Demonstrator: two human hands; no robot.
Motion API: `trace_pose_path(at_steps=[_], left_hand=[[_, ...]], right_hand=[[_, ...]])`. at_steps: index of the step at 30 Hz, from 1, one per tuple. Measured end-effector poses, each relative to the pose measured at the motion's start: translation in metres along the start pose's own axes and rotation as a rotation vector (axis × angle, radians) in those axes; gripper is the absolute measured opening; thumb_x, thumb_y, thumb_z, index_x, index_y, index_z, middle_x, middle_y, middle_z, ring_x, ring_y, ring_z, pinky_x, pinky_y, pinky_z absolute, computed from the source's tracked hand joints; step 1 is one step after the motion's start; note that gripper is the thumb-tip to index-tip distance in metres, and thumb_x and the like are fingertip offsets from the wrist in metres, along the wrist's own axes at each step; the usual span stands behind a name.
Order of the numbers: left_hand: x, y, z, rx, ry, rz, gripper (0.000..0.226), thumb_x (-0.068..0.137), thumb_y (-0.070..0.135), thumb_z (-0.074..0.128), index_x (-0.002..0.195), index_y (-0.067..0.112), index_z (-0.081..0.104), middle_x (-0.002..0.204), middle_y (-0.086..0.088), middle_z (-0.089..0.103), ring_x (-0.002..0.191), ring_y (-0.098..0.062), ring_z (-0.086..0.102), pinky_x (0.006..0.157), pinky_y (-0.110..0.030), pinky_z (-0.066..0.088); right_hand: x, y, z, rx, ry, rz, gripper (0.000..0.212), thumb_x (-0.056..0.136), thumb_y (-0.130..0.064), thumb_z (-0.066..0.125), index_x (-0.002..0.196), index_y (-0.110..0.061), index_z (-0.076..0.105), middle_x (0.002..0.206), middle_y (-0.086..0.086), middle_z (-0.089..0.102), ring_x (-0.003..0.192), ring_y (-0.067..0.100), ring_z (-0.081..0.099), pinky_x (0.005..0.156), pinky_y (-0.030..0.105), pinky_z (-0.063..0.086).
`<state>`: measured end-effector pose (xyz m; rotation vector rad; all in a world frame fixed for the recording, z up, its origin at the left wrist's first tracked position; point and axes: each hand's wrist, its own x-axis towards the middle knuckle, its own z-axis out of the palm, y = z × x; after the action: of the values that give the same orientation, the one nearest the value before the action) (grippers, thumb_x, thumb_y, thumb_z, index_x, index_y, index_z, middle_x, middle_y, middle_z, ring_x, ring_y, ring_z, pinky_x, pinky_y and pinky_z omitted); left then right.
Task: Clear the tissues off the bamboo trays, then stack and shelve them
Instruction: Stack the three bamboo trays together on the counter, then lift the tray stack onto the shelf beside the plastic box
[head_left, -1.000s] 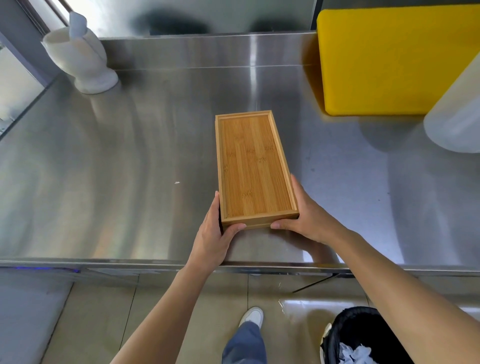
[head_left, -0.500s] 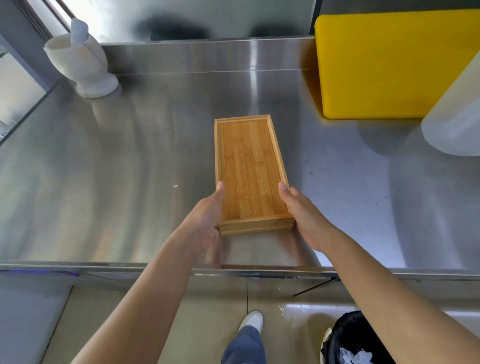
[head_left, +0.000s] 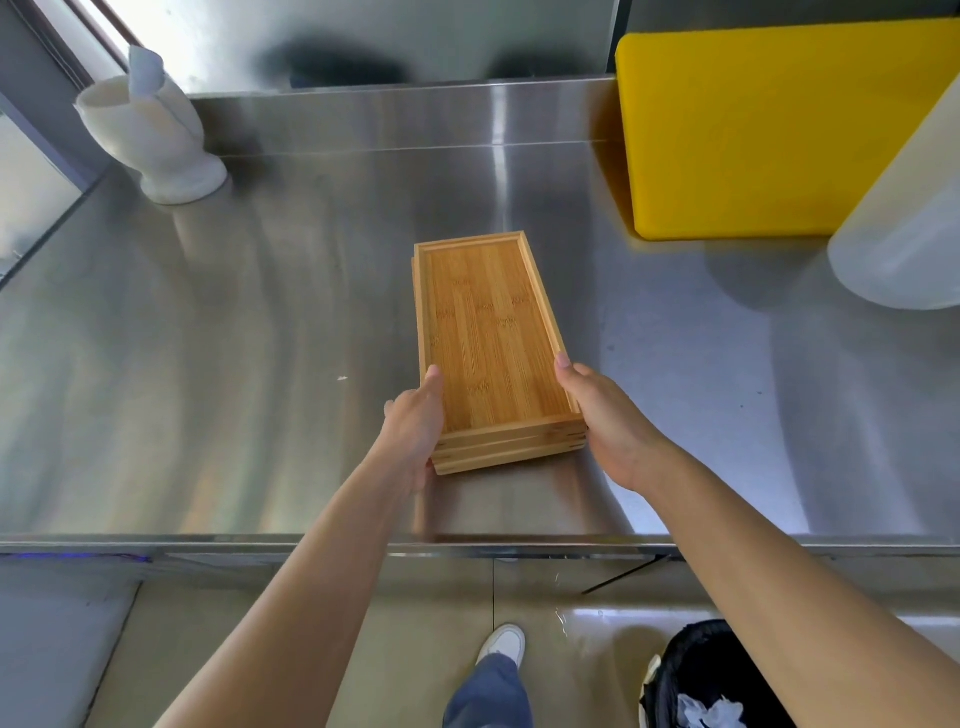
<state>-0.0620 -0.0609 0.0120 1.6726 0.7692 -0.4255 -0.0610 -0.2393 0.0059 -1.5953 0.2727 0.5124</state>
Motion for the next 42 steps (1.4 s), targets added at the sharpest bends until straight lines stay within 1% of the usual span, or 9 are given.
trace_pose_path(at_steps=[3, 7, 11, 16, 22, 28, 32, 35, 42], left_hand=[[0.0, -0.005, 0.001, 0.04, 0.009, 0.053, 0.048, 0.091, 0.051, 0.028, 0.111, 0.014, 0.051, 0.139, -0.002, 0.04, 0.108, -0.025, 0.048, 0.096, -0.048, 0.039], [-0.001, -0.007, 0.001, 0.019, -0.006, 0.1, 0.032, 0.094, 0.042, 0.032, 0.091, 0.017, 0.051, 0.1, -0.004, 0.053, 0.086, -0.018, 0.048, 0.079, -0.034, 0.038], [0.001, -0.007, 0.001, -0.014, -0.021, 0.096, 0.029, 0.094, 0.04, 0.034, 0.087, 0.017, 0.051, 0.102, -0.005, 0.056, 0.095, -0.022, 0.053, 0.092, -0.039, 0.04], [0.002, -0.004, 0.002, -0.016, 0.006, 0.162, 0.026, 0.094, 0.036, 0.033, 0.082, 0.018, 0.048, 0.089, 0.0, 0.051, 0.079, -0.016, 0.046, 0.066, -0.028, 0.036], [0.017, 0.02, -0.007, -0.059, 0.005, 0.247, 0.023, 0.095, 0.033, 0.034, 0.09, 0.02, 0.053, 0.09, 0.002, 0.058, 0.081, -0.014, 0.052, 0.067, -0.028, 0.04], [0.038, 0.071, -0.028, -0.041, 0.0, 0.377, 0.022, 0.095, 0.029, 0.034, 0.082, 0.023, 0.051, 0.092, -0.002, 0.056, 0.082, -0.019, 0.05, 0.067, -0.029, 0.04], [0.041, 0.105, -0.041, -0.066, -0.016, 0.436, 0.022, 0.095, 0.029, 0.032, 0.091, 0.025, 0.053, 0.096, 0.006, 0.061, 0.086, -0.012, 0.056, 0.064, -0.025, 0.04], [0.041, 0.13, -0.05, -0.061, -0.014, 0.473, 0.022, 0.093, 0.029, 0.032, 0.087, 0.025, 0.053, 0.097, 0.003, 0.061, 0.087, -0.017, 0.056, 0.07, -0.028, 0.043], [0.04, 0.193, -0.066, -0.049, 0.016, 0.535, 0.023, 0.095, 0.03, 0.032, 0.083, 0.027, 0.052, 0.101, 0.001, 0.061, 0.095, -0.02, 0.056, 0.076, -0.033, 0.043]], right_hand=[[-0.003, 0.0, 0.001, -0.027, 0.03, -0.026, 0.068, 0.088, -0.056, 0.034, 0.143, -0.02, 0.019, 0.153, -0.002, 0.021, 0.139, 0.015, 0.018, 0.111, 0.037, 0.013], [-0.005, 0.002, 0.005, 0.022, 0.027, -0.039, 0.061, 0.092, -0.047, 0.036, 0.143, -0.019, 0.019, 0.152, -0.004, 0.023, 0.138, 0.014, 0.02, 0.11, 0.035, 0.014], [-0.002, 0.0, 0.007, 0.082, 0.056, -0.024, 0.054, 0.094, -0.042, 0.035, 0.141, -0.017, 0.027, 0.15, -0.003, 0.03, 0.136, 0.013, 0.025, 0.114, 0.039, 0.015], [0.004, -0.003, 0.013, 0.071, 0.136, -0.051, 0.049, 0.096, -0.037, 0.032, 0.139, -0.015, 0.032, 0.145, 0.001, 0.038, 0.132, 0.015, 0.033, 0.113, 0.041, 0.023], [0.021, -0.027, 0.02, 0.047, 0.177, -0.101, 0.045, 0.097, -0.034, 0.032, 0.136, -0.013, 0.038, 0.14, 0.002, 0.044, 0.129, 0.016, 0.038, 0.112, 0.041, 0.026], [0.045, -0.075, 0.032, 0.049, 0.24, -0.134, 0.046, 0.096, -0.037, 0.033, 0.136, -0.015, 0.036, 0.141, 0.003, 0.042, 0.129, 0.018, 0.037, 0.111, 0.042, 0.027], [0.055, -0.108, 0.04, 0.04, 0.267, -0.191, 0.045, 0.096, -0.037, 0.032, 0.135, -0.016, 0.037, 0.138, 0.003, 0.044, 0.127, 0.019, 0.038, 0.11, 0.041, 0.029], [0.062, -0.13, 0.043, 0.057, 0.279, -0.234, 0.044, 0.096, -0.037, 0.033, 0.134, -0.017, 0.039, 0.135, 0.002, 0.047, 0.125, 0.019, 0.041, 0.109, 0.041, 0.031], [0.08, -0.186, 0.044, 0.083, 0.27, -0.344, 0.034, 0.094, -0.042, 0.032, 0.123, -0.028, 0.044, 0.108, -0.007, 0.053, 0.1, 0.011, 0.049, 0.091, 0.033, 0.038]])
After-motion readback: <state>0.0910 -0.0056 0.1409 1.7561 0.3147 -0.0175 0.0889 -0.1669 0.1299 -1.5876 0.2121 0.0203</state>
